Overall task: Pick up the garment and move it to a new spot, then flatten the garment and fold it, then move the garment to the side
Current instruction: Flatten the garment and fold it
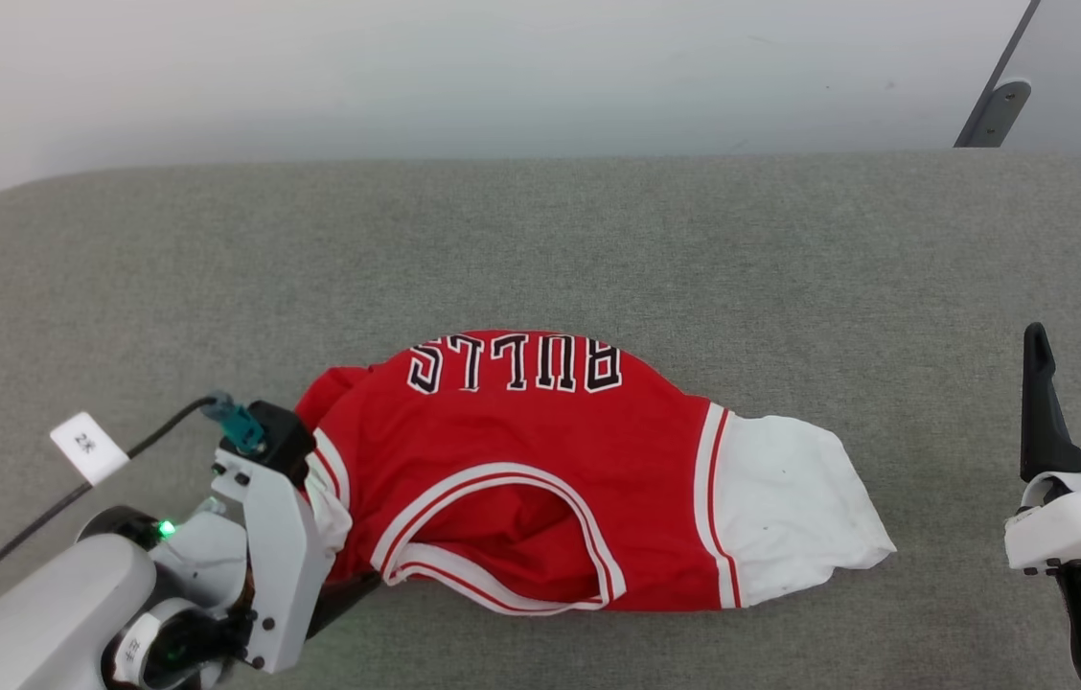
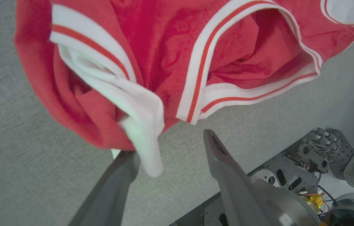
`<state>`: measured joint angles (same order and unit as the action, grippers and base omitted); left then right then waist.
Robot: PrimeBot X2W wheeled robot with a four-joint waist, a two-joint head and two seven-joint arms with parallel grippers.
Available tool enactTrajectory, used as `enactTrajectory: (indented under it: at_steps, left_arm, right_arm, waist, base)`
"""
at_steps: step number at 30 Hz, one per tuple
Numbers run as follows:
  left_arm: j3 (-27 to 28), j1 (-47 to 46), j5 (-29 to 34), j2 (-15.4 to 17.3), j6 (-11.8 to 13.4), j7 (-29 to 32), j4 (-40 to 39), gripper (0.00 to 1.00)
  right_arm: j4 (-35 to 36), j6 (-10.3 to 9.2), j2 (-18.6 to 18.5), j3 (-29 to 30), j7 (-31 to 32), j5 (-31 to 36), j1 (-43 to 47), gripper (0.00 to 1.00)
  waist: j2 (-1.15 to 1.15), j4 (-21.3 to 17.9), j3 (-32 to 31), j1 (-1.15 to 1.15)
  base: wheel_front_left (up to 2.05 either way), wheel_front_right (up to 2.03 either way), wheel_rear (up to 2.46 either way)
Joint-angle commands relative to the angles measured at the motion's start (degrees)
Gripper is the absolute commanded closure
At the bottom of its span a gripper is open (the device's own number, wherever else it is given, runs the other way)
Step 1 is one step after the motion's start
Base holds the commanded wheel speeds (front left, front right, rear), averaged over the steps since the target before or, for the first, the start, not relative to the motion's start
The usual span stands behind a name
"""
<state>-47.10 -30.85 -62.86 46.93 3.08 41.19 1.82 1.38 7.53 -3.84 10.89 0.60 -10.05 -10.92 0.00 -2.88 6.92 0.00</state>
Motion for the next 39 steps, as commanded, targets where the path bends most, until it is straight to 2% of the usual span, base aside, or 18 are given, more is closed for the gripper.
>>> enactTrajectory:
  at_steps: [1, 7, 9, 16, 18, 20, 21, 25, 26, 27, 28, 30, 32, 33, 39]
  left_arm:
    - [0.2, -0.6, 0.0, 0.0, 0.0, 0.1, -0.1, 0.00]
    - [0.2, -1.3, 0.4, 0.5, 0.6, 1.1, -0.9, 0.00]
    - [0.3, -1.5, 0.4, 1.0, 1.0, 1.5, -1.5, 0.12]
    - [0.7, -2.3, 0.9, 2.7, 2.8, 3.1, -4.2, 0.11]
    - [0.7, -2.5, 1.3, 3.1, 3.2, 3.3, -4.9, 0.21]
    - [0.8, -2.5, 1.3, 3.3, 3.4, 3.4, -5.5, 0.23]
    - [0.9, -2.5, 1.1, 3.4, 3.5, 3.5, -5.7, 0.31]
    - [0.8, -2.7, 1.7, 4.0, 4.0, 3.9, -6.5, 0.33]
    - [0.8, -2.8, 1.8, 4.1, 4.2, 4.1, -6.7, 0.40]
    - [0.8, -2.8, 1.8, 4.1, 4.5, 4.2, -6.9, 0.55]
    - [0.7, -2.8, 1.9, 4.1, 4.5, 4.4, -7.0, 0.62]
    - [0.5, -2.9, 1.9, 3.8, 4.4, 4.4, -7.3, 0.63]
    - [0.3, -2.9, 2.1, 3.6, 4.6, 4.3, -7.3, 0.95]
    - [0.2, -2.9, 2.3, 3.5, 4.5, 4.2, -7.1, 1.00]
    - [-0.2, -2.9, 2.7, 2.7, 4.2, 3.5, -6.0, 1.00]
  right_arm:
    - [0.2, -0.08, 0.0, 0.2, 0.0, 0.0, 0.6, 0.00]
    - [0.2, -0.08, 0.1, 0.4, -0.1, 0.1, 0.6, 0.00]
    - [0.1, -0.08, 0.1, 0.4, -0.1, 0.1, 0.6, 0.00]
    - [-0.1, -0.08, 0.2, 0.6, -0.2, -0.1, 0.6, 0.00]
    - [-0.2, -0.08, 0.2, 0.6, -0.1, -0.3, 0.6, 0.00]
    - [-0.3, -0.08, 0.2, 0.6, -0.1, -0.4, 0.7, 0.00]
    - [-0.3, -0.08, 0.2, 0.5, -0.1, -0.4, 0.7, 0.00]
    - [-0.4, -0.08, 0.2, 0.4, 0.0, -0.4, 0.7, 0.00]
    - [-0.4, -0.08, 0.2, 0.4, 0.0, -0.4, 0.7, 0.00]
    - [-0.4, -0.08, 0.2, 0.4, 0.0, -0.5, 0.8, 0.00]
    - [-0.4, -0.08, 0.1, 0.4, 0.0, -0.5, 0.8, 0.00]
    - [-0.4, -0.08, 0.1, 0.3, 0.0, -0.6, 0.9, 0.00]
    - [-0.4, -0.08, 0.1, 0.3, 0.1, -0.6, 0.8, 0.00]
    - [-0.4, -0.08, 0.1, 0.2, 0.1, -0.6, 0.8, 0.00]
    - [-0.3, -0.08, 0.0, 0.2, 0.1, -0.7, 0.4, 0.00]
  waist:
    - [0.00, 0.0, 0.0, 0.00]
    - [0.00, 0.2, -0.2, 0.00]
    - [0.00, 0.3, -0.2, 0.00]
    - [0.00, 0.6, -0.4, 0.00]
    - [0.00, 0.6, -0.4, 0.00]
    - [0.00, 0.7, -0.5, 0.00]
    - [0.00, 0.8, -0.5, 0.00]
    - [0.00, 0.9, -0.7, 0.00]
    - [0.00, 0.9, -0.8, 0.00]
    - [0.00, 1.0, -0.8, 0.00]
    - [0.00, 1.0, -0.9, 0.00]
    - [0.00, 1.0, -0.9, 0.00]
    - [0.00, 1.1, -0.9, 0.00]
    - [0.00, 1.1, -0.9, 0.00]
    - [0.00, 0.9, -0.7, 0.00]
  base:
    - [0.00, 0.00, 0.00]
    - [0.00, 0.00, 0.00]
    - [0.00, 0.00, 0.00]
    - [0.00, 0.00, 0.00]
    - [0.00, 0.00, 0.00]
    - [0.00, 0.00, 0.00]
    - [0.00, 0.00, 0.00]
    - [0.00, 0.00, 0.00]
    - [0.00, 0.00, 0.00]
    - [0.00, 0.00, 0.00]
    - [0.00, 0.00, 0.00]
    - [0.00, 0.00, 0.00]
    - [0.00, 0.00, 0.00]
    - [0.00, 0.00, 0.00]
    - [0.00, 0.00, 0.00]
